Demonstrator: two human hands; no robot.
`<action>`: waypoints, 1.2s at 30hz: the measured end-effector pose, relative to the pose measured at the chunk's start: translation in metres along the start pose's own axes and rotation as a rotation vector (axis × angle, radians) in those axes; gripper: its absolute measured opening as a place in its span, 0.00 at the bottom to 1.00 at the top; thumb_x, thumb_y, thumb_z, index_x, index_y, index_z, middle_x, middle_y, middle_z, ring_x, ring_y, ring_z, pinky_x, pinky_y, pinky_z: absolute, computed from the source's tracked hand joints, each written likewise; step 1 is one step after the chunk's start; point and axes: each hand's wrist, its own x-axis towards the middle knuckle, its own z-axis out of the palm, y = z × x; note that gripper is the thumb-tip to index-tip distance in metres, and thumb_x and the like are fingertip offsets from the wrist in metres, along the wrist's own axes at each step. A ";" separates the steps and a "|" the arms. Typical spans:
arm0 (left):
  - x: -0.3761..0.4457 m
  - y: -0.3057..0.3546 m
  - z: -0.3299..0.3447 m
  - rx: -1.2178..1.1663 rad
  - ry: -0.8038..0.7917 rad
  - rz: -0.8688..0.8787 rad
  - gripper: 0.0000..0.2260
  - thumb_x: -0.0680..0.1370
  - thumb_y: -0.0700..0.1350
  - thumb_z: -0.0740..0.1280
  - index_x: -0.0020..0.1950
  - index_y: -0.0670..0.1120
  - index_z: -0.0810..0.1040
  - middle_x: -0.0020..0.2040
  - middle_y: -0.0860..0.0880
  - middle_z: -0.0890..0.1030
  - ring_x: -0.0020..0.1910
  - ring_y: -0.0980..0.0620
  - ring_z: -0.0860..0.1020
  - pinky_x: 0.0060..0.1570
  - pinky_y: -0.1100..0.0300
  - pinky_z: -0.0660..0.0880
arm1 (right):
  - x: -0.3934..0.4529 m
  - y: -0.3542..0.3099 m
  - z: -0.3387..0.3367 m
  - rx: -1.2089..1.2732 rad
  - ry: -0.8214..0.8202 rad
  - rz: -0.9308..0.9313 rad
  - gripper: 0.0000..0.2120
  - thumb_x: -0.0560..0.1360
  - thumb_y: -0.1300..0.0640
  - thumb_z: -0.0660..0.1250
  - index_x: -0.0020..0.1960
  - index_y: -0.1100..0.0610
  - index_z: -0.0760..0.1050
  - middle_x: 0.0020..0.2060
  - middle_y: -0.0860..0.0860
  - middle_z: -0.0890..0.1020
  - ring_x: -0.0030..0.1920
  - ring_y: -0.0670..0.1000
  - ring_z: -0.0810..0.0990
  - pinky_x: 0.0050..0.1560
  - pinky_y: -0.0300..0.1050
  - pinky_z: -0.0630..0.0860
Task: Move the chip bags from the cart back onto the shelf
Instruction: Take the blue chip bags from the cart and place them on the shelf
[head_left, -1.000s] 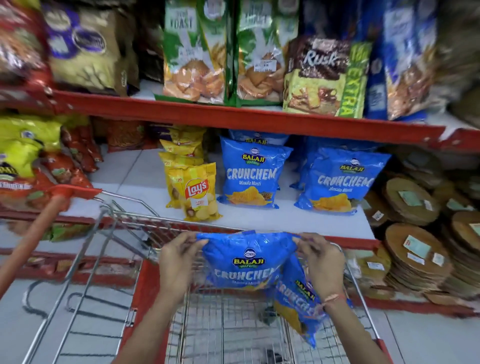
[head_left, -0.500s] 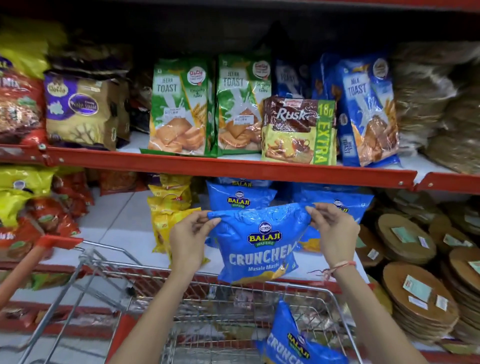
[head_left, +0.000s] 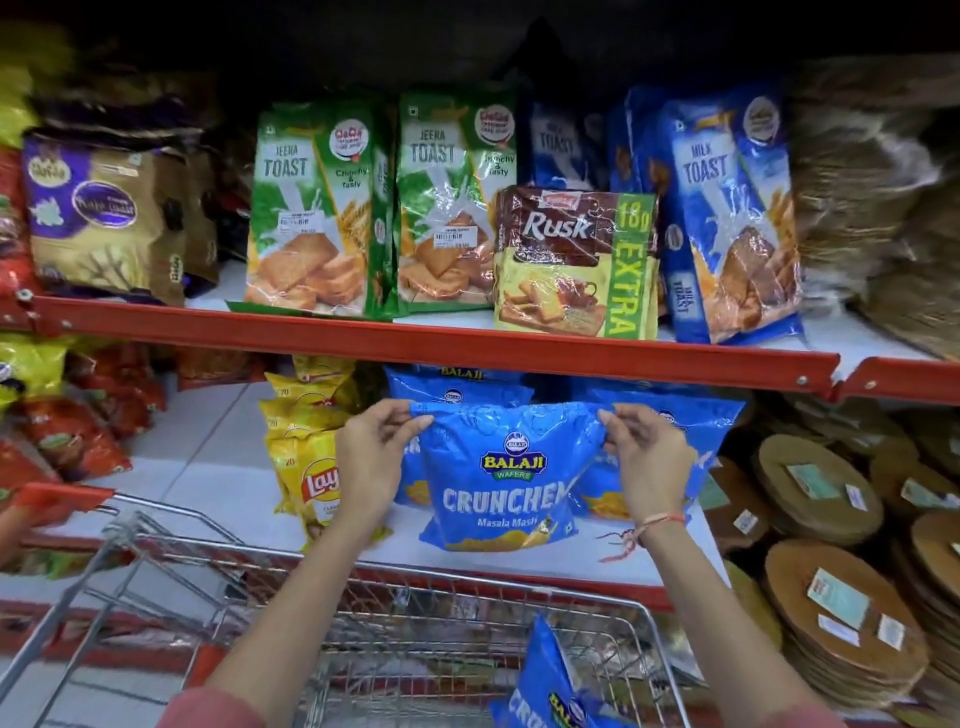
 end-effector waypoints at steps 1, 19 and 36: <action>-0.002 -0.004 0.003 0.011 -0.004 -0.017 0.09 0.70 0.42 0.73 0.46 0.39 0.80 0.38 0.45 0.81 0.36 0.54 0.79 0.36 0.63 0.76 | 0.001 0.006 0.004 -0.012 -0.003 0.016 0.01 0.73 0.60 0.69 0.43 0.56 0.78 0.34 0.56 0.82 0.36 0.55 0.82 0.45 0.59 0.82; -0.119 -0.055 0.048 0.050 0.012 -0.014 0.06 0.72 0.42 0.70 0.46 0.46 0.74 0.42 0.48 0.79 0.42 0.57 0.76 0.44 0.63 0.73 | -0.068 0.097 -0.037 -0.250 -0.304 0.076 0.12 0.71 0.52 0.70 0.53 0.54 0.77 0.42 0.46 0.83 0.41 0.36 0.80 0.44 0.23 0.74; -0.200 -0.116 0.157 1.217 -1.208 0.831 0.15 0.77 0.33 0.56 0.64 0.35 0.66 0.67 0.37 0.70 0.68 0.39 0.65 0.73 0.45 0.53 | -0.170 0.191 -0.076 -1.268 -1.004 0.175 0.11 0.78 0.61 0.58 0.60 0.63 0.69 0.58 0.61 0.77 0.59 0.60 0.76 0.59 0.52 0.74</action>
